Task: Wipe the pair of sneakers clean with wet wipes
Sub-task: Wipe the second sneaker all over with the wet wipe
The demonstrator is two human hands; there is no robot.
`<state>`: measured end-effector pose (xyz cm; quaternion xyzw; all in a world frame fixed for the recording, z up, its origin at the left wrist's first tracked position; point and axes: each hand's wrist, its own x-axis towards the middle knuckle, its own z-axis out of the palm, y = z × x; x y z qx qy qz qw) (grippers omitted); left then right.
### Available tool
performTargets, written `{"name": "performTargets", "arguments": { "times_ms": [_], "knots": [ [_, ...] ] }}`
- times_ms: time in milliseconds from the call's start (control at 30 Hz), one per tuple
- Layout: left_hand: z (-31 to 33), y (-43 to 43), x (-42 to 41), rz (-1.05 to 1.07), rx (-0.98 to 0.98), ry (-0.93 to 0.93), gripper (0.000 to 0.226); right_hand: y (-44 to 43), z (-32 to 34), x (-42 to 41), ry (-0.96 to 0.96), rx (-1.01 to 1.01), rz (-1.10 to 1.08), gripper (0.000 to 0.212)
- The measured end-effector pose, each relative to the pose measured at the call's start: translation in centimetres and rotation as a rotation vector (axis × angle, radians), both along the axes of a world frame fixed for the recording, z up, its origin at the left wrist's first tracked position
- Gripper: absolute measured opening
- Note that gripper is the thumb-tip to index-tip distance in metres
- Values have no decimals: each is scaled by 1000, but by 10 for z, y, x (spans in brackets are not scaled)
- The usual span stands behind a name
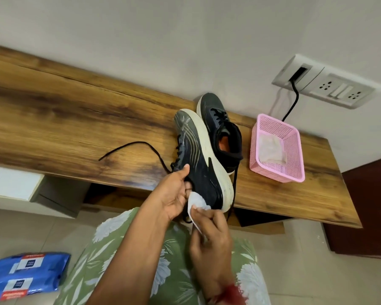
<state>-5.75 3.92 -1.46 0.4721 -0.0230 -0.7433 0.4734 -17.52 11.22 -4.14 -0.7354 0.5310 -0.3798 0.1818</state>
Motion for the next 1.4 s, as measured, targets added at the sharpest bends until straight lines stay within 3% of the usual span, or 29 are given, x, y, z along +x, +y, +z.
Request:
{"name": "performTargets", "arguments": {
  "times_ms": [100, 167, 333, 433, 533, 633, 700, 767, 900, 1000, 1100, 1167, 1400],
  "knots": [
    [4, -1, 4, 18, -13, 23, 30, -3, 15, -2, -181, 87, 1, 30],
    [6, -3, 4, 36, -30, 19, 29, -14, 25, -4, -218, 18, -79, 26],
    [1, -3, 3, 61, -9, 35, 29, -10, 7, 2, 166, -88, -71, 42],
    [1, -3, 9, 74, -9, 42, 29, 5, -1, 1, 54, -23, -76, 52],
    [4, -5, 9, 61, -23, 49, 31, -2, 17, -5, -69, -154, -132, 38],
    [4, -5, 3, 35, -22, 34, 26, -22, 28, -1, 171, -187, -108, 39],
    [4, -4, -1, 14, -11, -3, 24, -26, 22, 3, 336, -145, -113, 52],
    [4, -1, -2, -15, -2, -5, 26, -18, 14, 2, 344, -122, -107, 55],
    [3, 1, 4, -33, -7, -22, 29, -5, -2, -16, 353, -81, 96, 38],
    [6, -3, 9, -44, -23, -28, 43, -2, 10, -16, 203, -48, 215, 26],
    [2, -2, 7, -58, 34, -67, 50, -17, 41, -6, -191, -67, -12, 32],
    [-3, 0, 3, -32, 60, -69, 48, -40, 56, -2, -264, -66, -112, 32],
    [-9, -1, 10, 25, 55, 57, 31, -78, 23, 10, 309, 74, 72, 44]
  ]
}}
